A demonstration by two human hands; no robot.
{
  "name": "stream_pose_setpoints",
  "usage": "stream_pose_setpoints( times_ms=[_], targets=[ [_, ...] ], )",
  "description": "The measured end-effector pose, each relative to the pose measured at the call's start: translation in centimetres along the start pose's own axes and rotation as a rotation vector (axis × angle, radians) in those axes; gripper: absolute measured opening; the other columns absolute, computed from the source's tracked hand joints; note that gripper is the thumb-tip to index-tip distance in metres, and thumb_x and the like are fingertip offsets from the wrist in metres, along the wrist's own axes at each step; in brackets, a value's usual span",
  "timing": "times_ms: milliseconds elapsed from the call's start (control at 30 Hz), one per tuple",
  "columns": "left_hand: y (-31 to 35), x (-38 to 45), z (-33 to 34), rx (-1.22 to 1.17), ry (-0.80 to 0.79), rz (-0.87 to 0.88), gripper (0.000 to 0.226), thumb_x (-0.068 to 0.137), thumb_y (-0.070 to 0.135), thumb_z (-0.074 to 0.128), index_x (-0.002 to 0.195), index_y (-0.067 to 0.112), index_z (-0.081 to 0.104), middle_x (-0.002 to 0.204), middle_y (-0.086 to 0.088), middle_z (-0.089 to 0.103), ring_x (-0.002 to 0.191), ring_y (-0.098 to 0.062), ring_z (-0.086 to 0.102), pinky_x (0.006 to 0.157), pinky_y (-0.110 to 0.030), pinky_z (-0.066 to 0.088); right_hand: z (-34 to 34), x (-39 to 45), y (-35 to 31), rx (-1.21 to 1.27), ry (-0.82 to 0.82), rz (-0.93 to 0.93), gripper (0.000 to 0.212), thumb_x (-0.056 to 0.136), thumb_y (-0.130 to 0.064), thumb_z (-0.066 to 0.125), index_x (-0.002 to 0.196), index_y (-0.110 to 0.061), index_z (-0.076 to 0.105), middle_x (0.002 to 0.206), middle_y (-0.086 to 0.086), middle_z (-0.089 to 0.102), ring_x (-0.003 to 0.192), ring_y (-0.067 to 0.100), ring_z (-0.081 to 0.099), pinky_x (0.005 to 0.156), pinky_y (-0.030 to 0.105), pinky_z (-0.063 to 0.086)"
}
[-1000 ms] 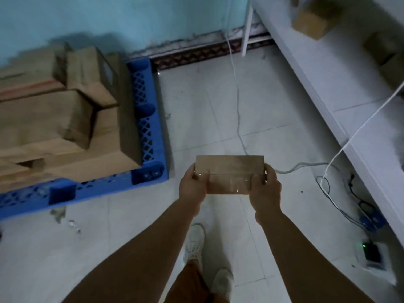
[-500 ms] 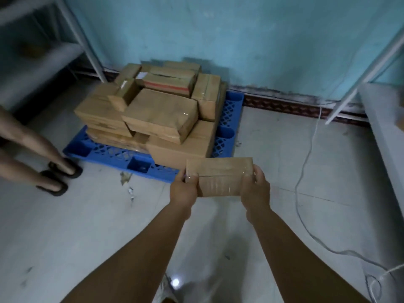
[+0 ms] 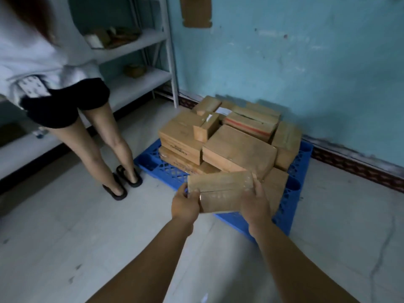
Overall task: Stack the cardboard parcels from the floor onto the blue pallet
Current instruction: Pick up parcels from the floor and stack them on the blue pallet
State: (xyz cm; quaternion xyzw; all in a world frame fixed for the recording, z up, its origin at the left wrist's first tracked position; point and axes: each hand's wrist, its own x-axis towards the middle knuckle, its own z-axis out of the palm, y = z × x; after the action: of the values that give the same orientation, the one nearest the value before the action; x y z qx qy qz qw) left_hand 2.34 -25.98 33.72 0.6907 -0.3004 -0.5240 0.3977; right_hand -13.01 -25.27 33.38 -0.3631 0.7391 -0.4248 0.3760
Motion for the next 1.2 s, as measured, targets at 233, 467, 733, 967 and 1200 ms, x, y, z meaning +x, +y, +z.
stream_pose_setpoints(
  times_ms=[233,467,733,967,1200],
  targets=[
    [3.7,5.8,-5.6,0.006,-0.05,-0.02,0.07,0.097,0.023,0.046,0.149,0.048,0.006,0.083,-0.006,0.054,0.071,-0.021,0.049,0.06,-0.033,0.048,7.4,3.7,-5.6,-0.096,-0.12,-0.125,0.05,0.096,-0.015,0.046,0.145,-0.02,0.037,0.138,0.013,0.042,0.124,0.029,0.045,0.103,0.043,0.043],
    [7.1,13.8,-6.6,-0.086,-0.028,-0.05,0.065,0.097,0.015,0.047,0.149,0.04,0.016,0.106,-0.015,0.054,0.072,-0.027,0.05,0.062,-0.036,0.046,14.5,11.5,-9.4,-0.094,-0.151,-0.058,0.044,0.091,-0.008,0.053,0.134,-0.011,0.044,0.129,0.01,0.049,0.106,0.024,0.057,0.083,0.034,0.054],
    [12.4,26.1,-4.6,-0.159,0.042,-0.117,0.051,0.096,0.008,0.048,0.136,0.032,0.028,0.128,-0.001,0.042,0.074,-0.021,0.052,0.08,-0.053,0.053,22.2,22.6,-15.0,-0.229,-0.3,-0.198,0.037,0.08,-0.009,0.07,0.116,-0.007,0.064,0.118,0.021,0.057,0.101,0.029,0.06,0.079,0.035,0.05],
    [15.2,36.1,-2.8,-0.134,0.053,-0.142,0.071,0.098,0.008,0.045,0.149,0.04,0.007,0.141,-0.002,0.04,0.068,-0.024,0.055,0.067,-0.04,0.05,27.6,33.0,-17.6,-0.429,-0.365,-0.211,0.051,0.097,-0.015,0.041,0.146,-0.016,0.031,0.144,0.013,0.033,0.125,0.027,0.042,0.096,0.033,0.038],
    [16.7,47.6,-0.6,-0.119,0.008,-0.232,0.067,0.096,0.004,0.044,0.144,0.041,0.016,0.12,-0.006,0.048,0.075,-0.028,0.058,0.069,-0.046,0.055,34.3,42.6,-17.7,-0.566,-0.306,-0.183,0.049,0.096,-0.027,0.045,0.143,-0.016,0.035,0.138,0.006,0.047,0.124,0.022,0.046,0.098,0.033,0.037]
  ],
)
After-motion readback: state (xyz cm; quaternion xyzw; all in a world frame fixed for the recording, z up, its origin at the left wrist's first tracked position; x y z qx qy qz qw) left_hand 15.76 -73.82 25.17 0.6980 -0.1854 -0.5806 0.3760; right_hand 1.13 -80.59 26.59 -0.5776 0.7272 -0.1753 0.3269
